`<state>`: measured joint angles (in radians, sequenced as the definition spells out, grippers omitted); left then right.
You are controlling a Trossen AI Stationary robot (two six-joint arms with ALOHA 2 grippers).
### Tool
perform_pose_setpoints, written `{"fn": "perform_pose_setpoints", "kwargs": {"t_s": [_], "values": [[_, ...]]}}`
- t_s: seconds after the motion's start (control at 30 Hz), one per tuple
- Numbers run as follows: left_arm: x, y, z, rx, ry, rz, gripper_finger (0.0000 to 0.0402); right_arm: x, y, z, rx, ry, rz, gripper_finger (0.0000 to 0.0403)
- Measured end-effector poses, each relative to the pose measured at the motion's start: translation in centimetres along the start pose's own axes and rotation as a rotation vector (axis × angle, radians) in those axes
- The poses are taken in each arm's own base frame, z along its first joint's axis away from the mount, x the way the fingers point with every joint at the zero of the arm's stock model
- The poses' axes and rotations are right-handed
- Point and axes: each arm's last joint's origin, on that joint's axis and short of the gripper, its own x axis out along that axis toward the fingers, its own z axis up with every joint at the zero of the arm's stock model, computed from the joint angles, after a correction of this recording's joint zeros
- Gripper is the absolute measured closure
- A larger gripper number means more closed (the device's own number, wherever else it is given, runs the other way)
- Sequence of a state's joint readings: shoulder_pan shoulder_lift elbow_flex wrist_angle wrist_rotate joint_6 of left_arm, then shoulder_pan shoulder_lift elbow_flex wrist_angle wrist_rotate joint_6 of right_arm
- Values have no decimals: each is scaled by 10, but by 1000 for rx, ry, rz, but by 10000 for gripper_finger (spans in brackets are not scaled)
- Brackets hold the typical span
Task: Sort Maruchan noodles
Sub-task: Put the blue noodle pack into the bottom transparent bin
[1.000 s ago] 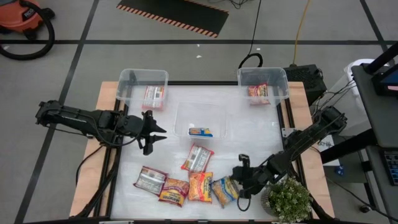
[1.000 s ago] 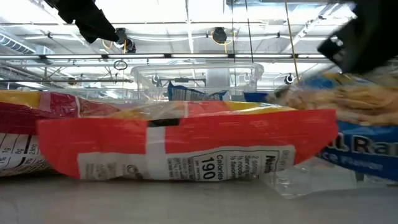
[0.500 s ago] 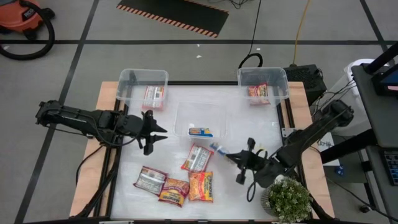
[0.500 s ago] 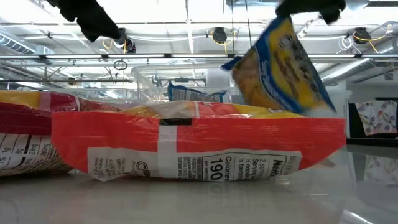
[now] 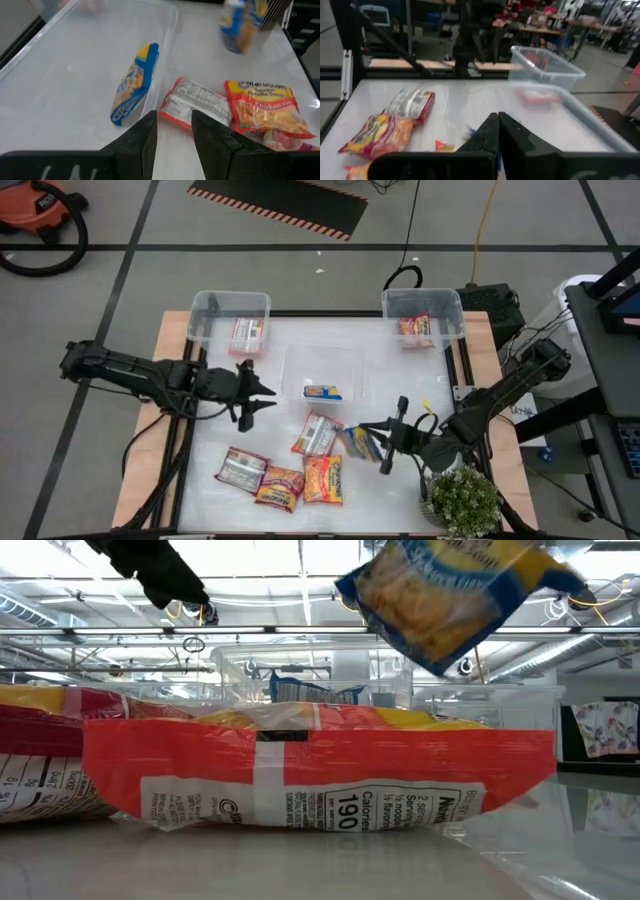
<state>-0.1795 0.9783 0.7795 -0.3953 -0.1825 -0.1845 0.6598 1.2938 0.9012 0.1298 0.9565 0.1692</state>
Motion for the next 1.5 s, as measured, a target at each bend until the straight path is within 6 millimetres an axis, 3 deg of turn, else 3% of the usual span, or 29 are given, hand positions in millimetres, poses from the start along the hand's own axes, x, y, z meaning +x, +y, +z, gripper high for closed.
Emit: {"fn": "perform_pose_setpoints", "kwargs": {"t_s": [0.27,0.53,0.97,1.33,1.5], "values": [[29,-11,10,111,-87,-31,275,3,-2,11,-45,-69,-27,403],[50,-26,19,170,-201,-179,271,9,-7,14,-64,-84,-45,403],[80,-36,20,184,-270,-193,156,24,-13,10,-20,-118,25,403],[101,-43,20,173,-351,-213,151,36,-12,8,-6,-133,95,403],[102,-46,20,187,-356,-221,151,43,-7,5,-21,-158,88,403]]}}
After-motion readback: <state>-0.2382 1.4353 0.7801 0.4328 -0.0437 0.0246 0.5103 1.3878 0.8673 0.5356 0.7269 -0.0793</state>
